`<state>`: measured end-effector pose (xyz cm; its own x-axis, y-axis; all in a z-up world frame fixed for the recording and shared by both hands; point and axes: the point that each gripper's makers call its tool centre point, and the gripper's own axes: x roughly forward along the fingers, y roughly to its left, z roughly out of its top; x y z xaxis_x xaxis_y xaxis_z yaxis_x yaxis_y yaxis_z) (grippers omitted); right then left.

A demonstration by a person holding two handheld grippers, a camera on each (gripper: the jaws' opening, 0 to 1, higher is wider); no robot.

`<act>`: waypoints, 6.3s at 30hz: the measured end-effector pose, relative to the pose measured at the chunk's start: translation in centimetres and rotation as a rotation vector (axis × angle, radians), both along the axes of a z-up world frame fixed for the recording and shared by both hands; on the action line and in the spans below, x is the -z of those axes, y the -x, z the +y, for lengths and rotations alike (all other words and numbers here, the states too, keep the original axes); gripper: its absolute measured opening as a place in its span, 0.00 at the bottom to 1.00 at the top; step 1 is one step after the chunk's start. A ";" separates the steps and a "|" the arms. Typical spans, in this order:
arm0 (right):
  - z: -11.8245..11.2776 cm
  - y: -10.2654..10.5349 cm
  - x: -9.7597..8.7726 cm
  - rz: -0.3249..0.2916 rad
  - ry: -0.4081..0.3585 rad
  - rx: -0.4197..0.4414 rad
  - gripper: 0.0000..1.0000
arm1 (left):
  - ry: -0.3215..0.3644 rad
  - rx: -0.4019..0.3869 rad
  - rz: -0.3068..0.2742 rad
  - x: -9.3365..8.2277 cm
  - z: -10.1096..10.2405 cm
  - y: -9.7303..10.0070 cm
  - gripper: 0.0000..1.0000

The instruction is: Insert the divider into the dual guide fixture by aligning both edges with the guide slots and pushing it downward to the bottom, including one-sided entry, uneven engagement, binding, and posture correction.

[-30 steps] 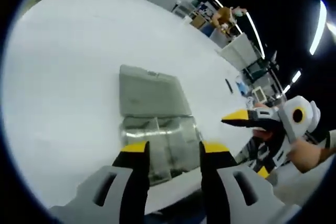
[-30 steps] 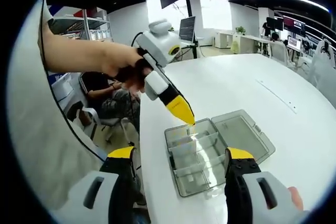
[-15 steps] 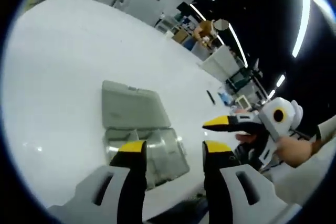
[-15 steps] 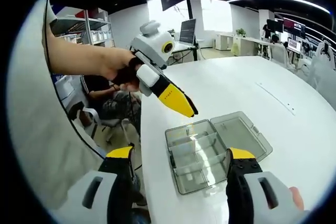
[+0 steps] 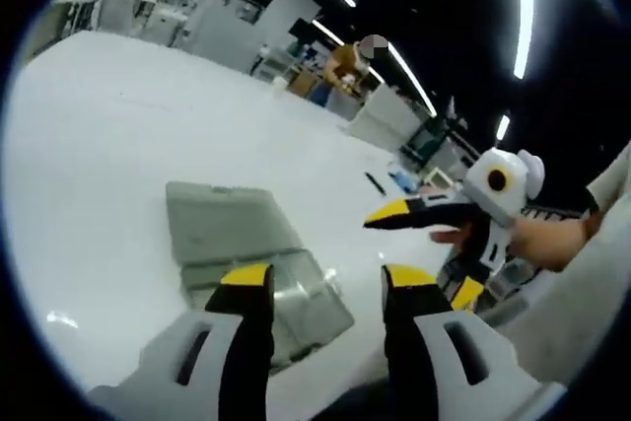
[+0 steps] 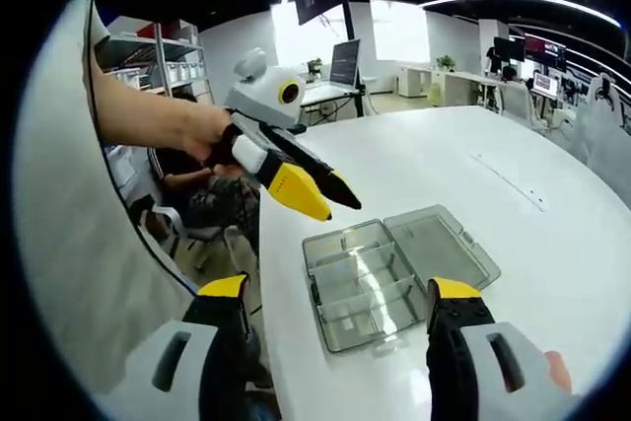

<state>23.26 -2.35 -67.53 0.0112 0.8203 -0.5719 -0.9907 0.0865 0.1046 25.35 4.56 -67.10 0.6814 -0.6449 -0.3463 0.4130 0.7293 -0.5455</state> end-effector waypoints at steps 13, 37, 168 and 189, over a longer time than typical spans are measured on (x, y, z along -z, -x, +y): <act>-1.5 -0.9 0.2 -0.009 0.006 0.022 0.71 | -0.131 0.083 -0.193 -0.4 -0.7 1.2 0.48; -2.7 -3.1 1.2 -0.005 0.031 0.050 0.71 | -0.289 0.148 -0.318 -0.7 -0.9 1.4 0.68; -8.0 -5.2 14.5 -0.126 0.523 -0.240 0.31 | -0.316 0.213 -0.300 0.2 -0.5 0.7 0.79; -7.9 -5.2 14.5 -0.138 0.549 -0.280 0.29 | -0.314 0.191 -0.298 0.3 -0.4 1.0 0.77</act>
<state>28.49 -10.29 -82.07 -0.0577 0.3903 -0.9189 -0.9848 -0.1733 -0.0118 24.37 4.16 -67.35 0.6600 -0.6637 -0.3521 0.6608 0.7358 -0.1484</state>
